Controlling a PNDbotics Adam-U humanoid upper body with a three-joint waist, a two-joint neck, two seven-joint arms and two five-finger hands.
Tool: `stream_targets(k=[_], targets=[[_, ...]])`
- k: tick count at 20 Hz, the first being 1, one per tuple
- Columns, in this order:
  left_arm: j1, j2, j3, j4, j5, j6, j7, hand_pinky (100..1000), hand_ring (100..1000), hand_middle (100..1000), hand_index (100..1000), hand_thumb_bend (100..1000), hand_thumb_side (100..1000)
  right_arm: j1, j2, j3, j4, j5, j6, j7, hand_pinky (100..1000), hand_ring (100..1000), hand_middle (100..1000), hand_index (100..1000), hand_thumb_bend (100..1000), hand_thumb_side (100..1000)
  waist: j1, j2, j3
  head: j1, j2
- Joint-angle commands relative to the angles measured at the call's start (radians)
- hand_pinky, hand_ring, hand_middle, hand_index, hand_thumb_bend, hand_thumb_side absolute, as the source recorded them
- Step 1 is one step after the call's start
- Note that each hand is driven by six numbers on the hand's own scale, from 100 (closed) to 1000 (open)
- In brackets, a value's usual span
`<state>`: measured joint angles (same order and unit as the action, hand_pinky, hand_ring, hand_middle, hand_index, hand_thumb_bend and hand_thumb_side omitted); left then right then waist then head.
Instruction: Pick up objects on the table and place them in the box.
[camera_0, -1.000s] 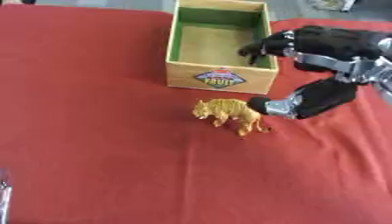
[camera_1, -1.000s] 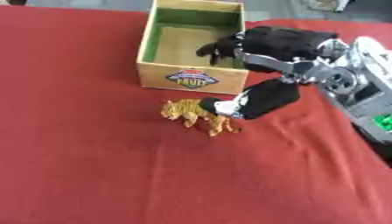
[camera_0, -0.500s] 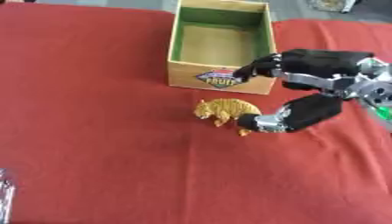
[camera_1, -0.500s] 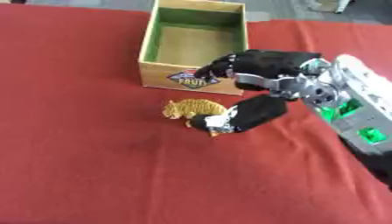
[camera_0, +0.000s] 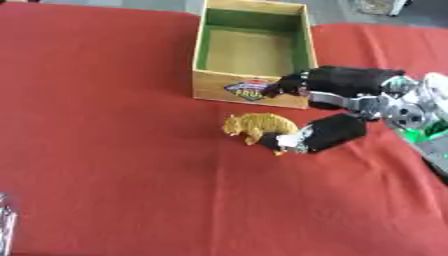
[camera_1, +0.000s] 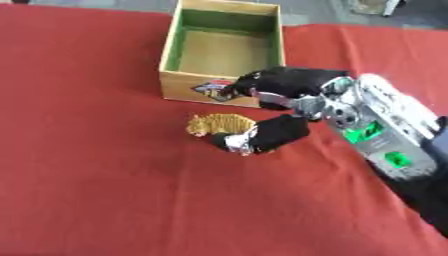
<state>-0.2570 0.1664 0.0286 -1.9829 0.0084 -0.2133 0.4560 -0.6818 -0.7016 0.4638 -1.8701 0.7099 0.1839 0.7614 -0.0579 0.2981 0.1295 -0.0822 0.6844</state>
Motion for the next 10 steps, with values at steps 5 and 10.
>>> stream_targets(k=[5, 10], targets=[[-0.009, 0.007, -0.005, -0.017, 0.002, 0.000, -0.006, 508, 471, 575, 686, 100, 643, -0.016, 0.008, -0.006, 0.101, 0.062, -0.030, -0.029, 911, 927, 881, 1000, 400, 942, 0.000, -0.007, 0.006, -0.002, -0.012], [-0.010, 0.006, -0.006, -0.017, 0.000, 0.000, -0.008, 508, 472, 576, 684, 100, 641, -0.015, 0.017, -0.001, 0.141, 0.043, -0.046, -0.021, 913, 923, 871, 1000, 398, 939, 0.001, 0.000, 0.010, -0.003, -0.012]])
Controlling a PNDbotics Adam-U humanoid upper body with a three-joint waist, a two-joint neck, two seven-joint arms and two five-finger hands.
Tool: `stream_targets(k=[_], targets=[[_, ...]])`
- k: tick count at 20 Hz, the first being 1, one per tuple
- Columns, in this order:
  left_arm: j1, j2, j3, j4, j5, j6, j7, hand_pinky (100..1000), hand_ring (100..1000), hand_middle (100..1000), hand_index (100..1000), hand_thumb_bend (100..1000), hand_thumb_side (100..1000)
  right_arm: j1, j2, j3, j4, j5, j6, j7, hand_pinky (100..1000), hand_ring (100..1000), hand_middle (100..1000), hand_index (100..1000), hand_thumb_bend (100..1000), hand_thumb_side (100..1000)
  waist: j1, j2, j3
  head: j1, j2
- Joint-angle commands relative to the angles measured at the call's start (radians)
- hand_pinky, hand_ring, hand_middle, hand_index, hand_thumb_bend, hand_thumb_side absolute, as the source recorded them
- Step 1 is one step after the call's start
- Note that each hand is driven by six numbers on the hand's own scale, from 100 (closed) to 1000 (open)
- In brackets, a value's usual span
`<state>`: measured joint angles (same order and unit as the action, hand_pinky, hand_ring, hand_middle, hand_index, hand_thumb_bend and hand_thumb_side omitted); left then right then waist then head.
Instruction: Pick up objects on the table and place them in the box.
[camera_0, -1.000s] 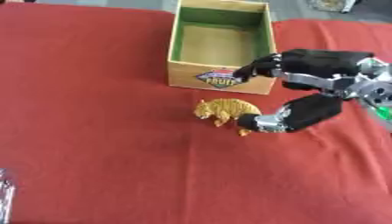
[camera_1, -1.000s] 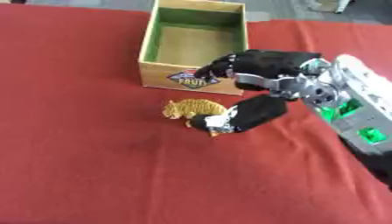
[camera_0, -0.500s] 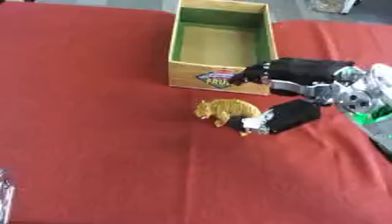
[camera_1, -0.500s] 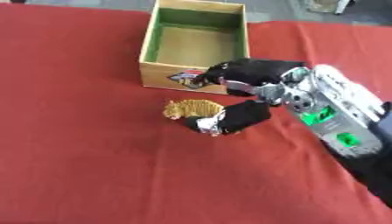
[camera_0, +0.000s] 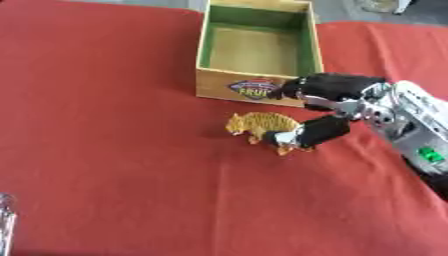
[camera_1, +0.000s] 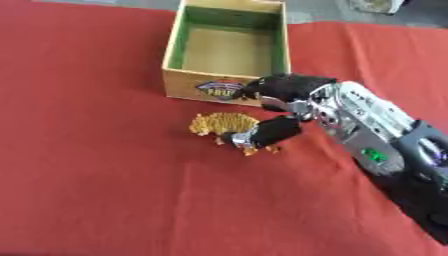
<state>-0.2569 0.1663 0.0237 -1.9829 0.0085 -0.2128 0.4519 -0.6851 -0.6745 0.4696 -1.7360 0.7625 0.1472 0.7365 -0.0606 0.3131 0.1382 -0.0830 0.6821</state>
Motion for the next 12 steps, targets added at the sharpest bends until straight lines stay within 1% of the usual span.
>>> stream_targets(k=[1, 5, 9, 10, 12], targets=[[-0.010, 0.006, -0.002, -0.017, 0.000, 0.000, -0.004, 508, 472, 576, 684, 100, 641, -0.012, -0.008, -0.005, 0.009, -0.016, -0.012, 0.008, 913, 922, 869, 1000, 397, 939, 0.003, -0.014, 0.002, -0.003, -0.009], [-0.010, 0.005, -0.002, -0.017, -0.001, 0.000, -0.004, 509, 472, 576, 684, 100, 641, -0.012, -0.004, -0.003, 0.014, -0.040, -0.014, 0.023, 911, 910, 830, 986, 369, 899, 0.004, -0.013, 0.004, -0.003, -0.009], [-0.010, 0.004, -0.003, -0.017, 0.000, 0.002, -0.004, 509, 472, 577, 684, 100, 642, -0.015, 0.003, -0.003, 0.018, -0.062, -0.005, 0.017, 908, 877, 759, 950, 309, 846, 0.003, -0.012, 0.005, -0.004, -0.011], [-0.010, 0.003, -0.003, -0.017, 0.000, 0.002, -0.004, 509, 472, 577, 684, 100, 642, -0.016, 0.005, -0.003, 0.020, -0.066, -0.002, 0.013, 904, 869, 741, 934, 284, 814, 0.002, -0.013, 0.005, -0.004, -0.011], [-0.010, 0.003, -0.003, -0.017, 0.000, 0.002, -0.005, 509, 472, 577, 684, 100, 643, -0.018, 0.010, -0.003, 0.029, -0.066, 0.004, 0.003, 899, 860, 720, 919, 256, 784, 0.002, -0.012, 0.007, -0.005, -0.013]])
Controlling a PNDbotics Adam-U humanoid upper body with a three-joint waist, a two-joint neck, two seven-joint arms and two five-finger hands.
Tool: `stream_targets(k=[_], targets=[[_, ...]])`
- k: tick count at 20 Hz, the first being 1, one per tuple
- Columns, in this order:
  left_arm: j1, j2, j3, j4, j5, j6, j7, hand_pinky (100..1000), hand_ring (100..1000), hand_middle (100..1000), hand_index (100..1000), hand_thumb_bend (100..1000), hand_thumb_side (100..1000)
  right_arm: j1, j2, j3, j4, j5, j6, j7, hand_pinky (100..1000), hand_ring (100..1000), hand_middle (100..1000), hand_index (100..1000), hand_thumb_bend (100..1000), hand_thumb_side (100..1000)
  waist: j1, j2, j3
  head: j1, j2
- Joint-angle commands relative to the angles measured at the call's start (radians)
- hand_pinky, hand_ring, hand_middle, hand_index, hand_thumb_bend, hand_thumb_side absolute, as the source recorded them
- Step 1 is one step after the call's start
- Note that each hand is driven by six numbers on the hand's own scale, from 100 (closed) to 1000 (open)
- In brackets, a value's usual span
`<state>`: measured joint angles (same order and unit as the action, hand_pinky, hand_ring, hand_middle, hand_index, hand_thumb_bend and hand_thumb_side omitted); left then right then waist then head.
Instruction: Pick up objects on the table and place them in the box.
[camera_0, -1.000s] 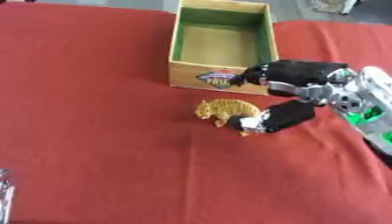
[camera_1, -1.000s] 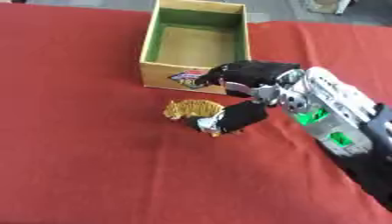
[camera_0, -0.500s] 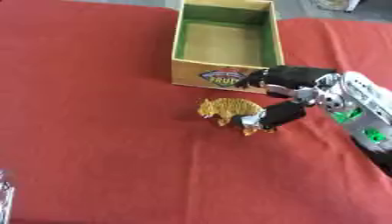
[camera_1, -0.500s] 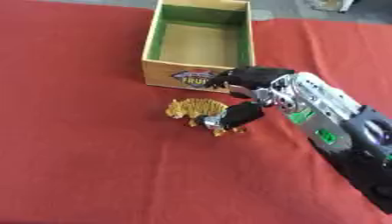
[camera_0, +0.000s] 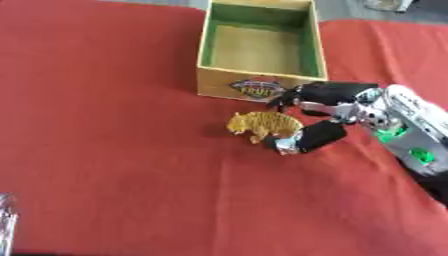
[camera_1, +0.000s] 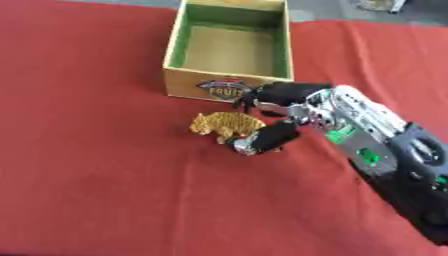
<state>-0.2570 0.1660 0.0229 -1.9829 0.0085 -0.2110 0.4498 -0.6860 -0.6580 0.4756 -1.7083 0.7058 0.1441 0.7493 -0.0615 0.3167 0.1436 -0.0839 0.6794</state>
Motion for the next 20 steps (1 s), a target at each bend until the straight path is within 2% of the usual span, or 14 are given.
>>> stream_targets(k=[1, 8, 11, 12, 15, 19, 20], targets=[[-0.010, 0.003, -0.002, -0.017, 0.000, 0.000, -0.003, 509, 472, 577, 684, 100, 644, -0.017, -0.005, -0.008, 0.009, -0.006, 0.009, -0.015, 897, 856, 706, 910, 234, 761, 0.002, -0.015, 0.003, -0.005, -0.011], [-0.012, 0.001, -0.004, -0.017, 0.002, 0.001, -0.006, 509, 472, 578, 683, 100, 645, -0.023, 0.018, 0.003, 0.070, 0.021, -0.001, -0.041, 887, 839, 663, 866, 179, 653, 0.000, -0.014, 0.010, -0.010, -0.012], [-0.012, 0.000, -0.003, -0.017, 0.003, 0.002, -0.006, 510, 473, 578, 683, 100, 644, -0.025, 0.025, 0.008, 0.084, 0.021, -0.009, -0.042, 879, 811, 597, 804, 101, 583, 0.000, -0.015, 0.012, -0.011, -0.011], [-0.012, 0.000, -0.003, -0.017, 0.003, 0.002, -0.007, 510, 473, 578, 683, 100, 644, -0.025, 0.026, 0.008, 0.086, 0.019, -0.010, -0.043, 878, 809, 593, 800, 100, 582, 0.000, -0.016, 0.012, -0.011, -0.011], [-0.011, 0.001, -0.003, -0.017, 0.004, 0.003, -0.007, 510, 473, 579, 684, 100, 645, -0.025, 0.027, 0.009, 0.078, 0.006, -0.004, -0.055, 867, 773, 519, 706, 100, 555, -0.001, -0.018, 0.012, -0.011, -0.010], [-0.011, 0.001, -0.004, -0.017, 0.005, 0.003, -0.008, 510, 473, 579, 683, 100, 644, -0.025, 0.021, 0.009, 0.048, -0.021, 0.017, -0.077, 845, 726, 463, 601, 100, 475, -0.002, -0.019, 0.011, -0.009, -0.011], [-0.012, 0.001, -0.004, -0.017, 0.005, 0.003, -0.009, 510, 473, 579, 683, 100, 644, -0.026, 0.019, 0.009, 0.042, -0.027, 0.023, -0.081, 844, 723, 461, 598, 100, 469, -0.002, -0.019, 0.011, -0.009, -0.011]])
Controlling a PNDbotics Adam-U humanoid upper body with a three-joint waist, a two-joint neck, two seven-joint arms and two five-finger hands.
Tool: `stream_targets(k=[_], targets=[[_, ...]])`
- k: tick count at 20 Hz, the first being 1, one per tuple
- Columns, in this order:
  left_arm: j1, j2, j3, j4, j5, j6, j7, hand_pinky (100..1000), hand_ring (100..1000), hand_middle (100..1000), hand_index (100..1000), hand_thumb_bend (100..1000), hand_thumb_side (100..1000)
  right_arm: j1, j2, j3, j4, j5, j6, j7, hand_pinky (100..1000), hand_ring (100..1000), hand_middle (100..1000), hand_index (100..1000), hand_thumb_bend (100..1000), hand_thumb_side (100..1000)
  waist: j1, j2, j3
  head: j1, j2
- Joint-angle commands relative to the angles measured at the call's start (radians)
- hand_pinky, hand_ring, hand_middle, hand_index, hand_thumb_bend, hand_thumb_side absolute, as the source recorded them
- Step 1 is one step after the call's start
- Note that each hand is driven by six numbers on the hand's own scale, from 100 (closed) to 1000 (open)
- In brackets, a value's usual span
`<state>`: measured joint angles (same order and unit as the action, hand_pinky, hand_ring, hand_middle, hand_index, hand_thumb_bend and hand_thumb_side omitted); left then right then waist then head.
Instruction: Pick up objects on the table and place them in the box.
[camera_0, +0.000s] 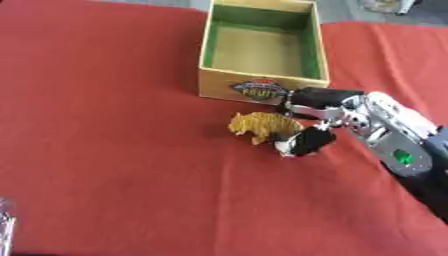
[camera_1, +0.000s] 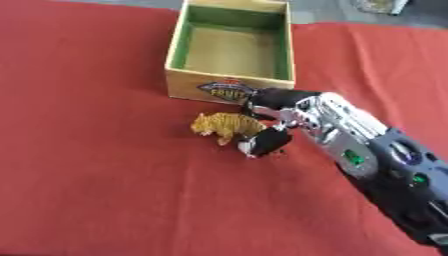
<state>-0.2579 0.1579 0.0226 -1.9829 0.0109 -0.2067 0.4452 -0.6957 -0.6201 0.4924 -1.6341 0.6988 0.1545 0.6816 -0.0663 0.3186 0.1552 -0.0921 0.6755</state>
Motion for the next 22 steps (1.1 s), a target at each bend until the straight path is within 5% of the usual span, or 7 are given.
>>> stream_targets(k=[1, 7, 15, 22], targets=[[-0.011, 0.009, -0.003, -0.017, 0.003, -0.001, -0.004, 510, 473, 579, 683, 100, 645, -0.016, -0.020, -0.008, -0.038, -0.025, 0.018, -0.018, 836, 704, 453, 578, 100, 401, 0.002, -0.020, 0.000, -0.001, -0.007], [-0.012, 0.010, -0.003, -0.017, 0.004, -0.001, -0.004, 510, 474, 580, 683, 100, 644, -0.016, -0.024, -0.019, -0.060, -0.058, 0.052, -0.049, 813, 652, 407, 491, 100, 198, 0.003, -0.021, 0.001, 0.001, -0.008], [-0.013, 0.011, -0.003, -0.017, 0.007, -0.001, -0.005, 511, 474, 581, 683, 100, 645, -0.007, -0.034, -0.049, -0.091, -0.113, 0.064, -0.087, 785, 610, 382, 296, 100, 199, 0.004, -0.024, 0.002, 0.002, -0.010], [-0.013, 0.012, -0.003, -0.017, 0.009, -0.001, -0.006, 509, 475, 581, 683, 100, 645, -0.016, -0.059, -0.103, -0.158, -0.169, 0.103, -0.137, 787, 600, 360, 275, 100, 198, 0.006, -0.026, -0.002, 0.002, -0.016]])
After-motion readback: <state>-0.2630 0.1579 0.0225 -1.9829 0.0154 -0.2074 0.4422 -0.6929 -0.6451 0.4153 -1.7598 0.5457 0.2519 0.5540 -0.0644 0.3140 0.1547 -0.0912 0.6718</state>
